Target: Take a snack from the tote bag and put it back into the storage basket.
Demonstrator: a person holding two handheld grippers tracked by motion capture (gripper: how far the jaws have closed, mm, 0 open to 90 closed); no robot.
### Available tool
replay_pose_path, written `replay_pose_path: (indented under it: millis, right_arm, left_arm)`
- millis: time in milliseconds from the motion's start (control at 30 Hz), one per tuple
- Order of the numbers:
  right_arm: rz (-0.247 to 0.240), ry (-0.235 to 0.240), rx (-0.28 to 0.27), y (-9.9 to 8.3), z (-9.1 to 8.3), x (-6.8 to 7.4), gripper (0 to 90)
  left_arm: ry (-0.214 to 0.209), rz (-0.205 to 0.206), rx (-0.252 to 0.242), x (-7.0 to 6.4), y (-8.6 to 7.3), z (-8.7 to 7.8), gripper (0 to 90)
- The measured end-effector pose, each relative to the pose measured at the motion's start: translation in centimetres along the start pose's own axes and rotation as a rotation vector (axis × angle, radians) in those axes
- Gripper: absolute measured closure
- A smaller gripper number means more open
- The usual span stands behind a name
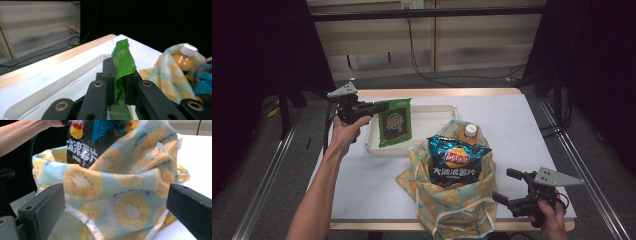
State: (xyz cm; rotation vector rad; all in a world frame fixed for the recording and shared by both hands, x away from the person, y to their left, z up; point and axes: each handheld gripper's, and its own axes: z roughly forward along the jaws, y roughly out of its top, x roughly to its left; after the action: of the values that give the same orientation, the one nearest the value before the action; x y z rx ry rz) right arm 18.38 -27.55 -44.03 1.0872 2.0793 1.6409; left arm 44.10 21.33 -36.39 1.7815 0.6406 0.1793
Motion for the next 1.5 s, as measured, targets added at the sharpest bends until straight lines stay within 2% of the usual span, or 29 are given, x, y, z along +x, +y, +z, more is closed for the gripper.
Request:
replay_pose_path:
  millis: [300,467,567,700,767,867,933,1133,1367,1500]
  right_arm:
    - [-0.006,0.002,-0.007,0.0,-0.1,0.3,1.5]
    - [-0.004,-0.003,-0.002,0.0,0.0,-0.1,1.6]
    - [-0.001,-0.005,0.001,0.0,0.1,-0.1,1.6]
    - [-0.004,-0.004,-0.003,0.0,0.1,-0.2,1.7]
    - [-0.003,-0.003,-0.002,0.0,0.1,-0.2,1.6]
    - [-0.005,-0.001,0.003,0.1,0.2,-0.3,1.7]
    - [-0.002,0.000,0.005,0.1,0.2,-0.3,1.7]
    - [-0.006,0.006,0.007,0.1,0.2,-0.3,1.6]
    - [-0.004,0.009,0.010,0.2,0.5,-0.4,1.6]
    - [-0.010,0.022,0.016,0.2,0.7,-0.4,1.6]
  left_arm:
    - [0.016,0.008,0.020,1.6,0.4,1.4,83.1]
    - [0.017,-0.018,0.000,3.1,0.5,2.2,83.0]
    - [0.021,-0.014,0.013,3.8,0.1,2.8,82.9]
    - [0.042,-0.039,0.038,5.1,-0.7,3.5,82.9]
    - [0.046,-0.046,0.040,5.3,-0.9,3.6,82.9]
    - [0.069,-0.040,0.080,5.8,-1.3,4.1,82.8]
    - [0.072,-0.049,0.080,6.0,-1.6,4.3,82.7]
    - [0.110,-0.033,0.106,6.8,-2.1,4.7,81.8]
    - [0.131,-0.058,0.072,8.2,-2.5,5.0,82.1]
    - [0.158,-0.058,0.077,8.9,-2.2,5.0,80.6]
